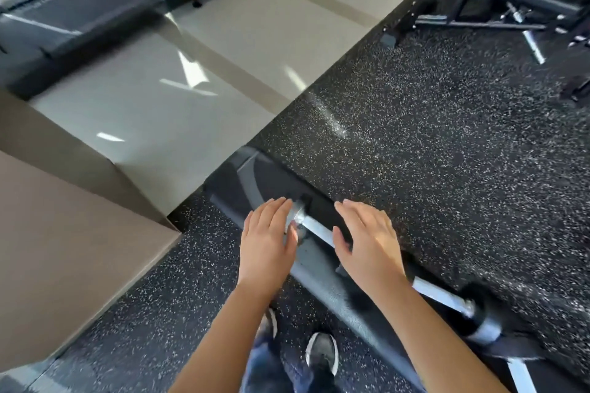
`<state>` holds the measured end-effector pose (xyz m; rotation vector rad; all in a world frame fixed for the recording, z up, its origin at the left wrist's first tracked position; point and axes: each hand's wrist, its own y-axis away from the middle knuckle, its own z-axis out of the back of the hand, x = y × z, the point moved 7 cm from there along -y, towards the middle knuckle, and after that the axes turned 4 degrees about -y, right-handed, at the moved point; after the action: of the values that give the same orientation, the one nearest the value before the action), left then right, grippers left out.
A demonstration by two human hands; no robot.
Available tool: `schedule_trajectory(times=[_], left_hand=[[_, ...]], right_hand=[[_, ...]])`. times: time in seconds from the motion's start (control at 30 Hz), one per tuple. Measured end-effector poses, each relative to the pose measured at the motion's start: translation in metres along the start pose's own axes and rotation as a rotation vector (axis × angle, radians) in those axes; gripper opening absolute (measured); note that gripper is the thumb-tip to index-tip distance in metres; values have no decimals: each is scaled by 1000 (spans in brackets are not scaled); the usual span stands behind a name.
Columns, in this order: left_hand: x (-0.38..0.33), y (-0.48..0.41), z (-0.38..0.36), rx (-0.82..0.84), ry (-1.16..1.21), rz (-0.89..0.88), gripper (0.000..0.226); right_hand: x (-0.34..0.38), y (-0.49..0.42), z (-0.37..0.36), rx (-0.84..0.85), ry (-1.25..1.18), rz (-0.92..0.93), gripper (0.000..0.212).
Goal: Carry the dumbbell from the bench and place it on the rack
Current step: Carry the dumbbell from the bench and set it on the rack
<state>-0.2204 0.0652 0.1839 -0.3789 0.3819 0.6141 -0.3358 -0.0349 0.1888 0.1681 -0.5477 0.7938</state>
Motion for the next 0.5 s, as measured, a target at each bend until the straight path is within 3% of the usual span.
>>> schedule_trajectory(times=[0.2, 0.33, 0.5], left_hand=[[53, -42, -95, 99, 95, 83, 34], [77, -50, -152, 138, 106, 58, 35], [107, -46, -204, 185, 155, 153, 41]], right_hand=[[-54, -47, -85, 86, 16, -10, 35], [-90, -61, -139, 172, 12, -81, 39], [-125, -67, -186, 223, -55, -230, 43]])
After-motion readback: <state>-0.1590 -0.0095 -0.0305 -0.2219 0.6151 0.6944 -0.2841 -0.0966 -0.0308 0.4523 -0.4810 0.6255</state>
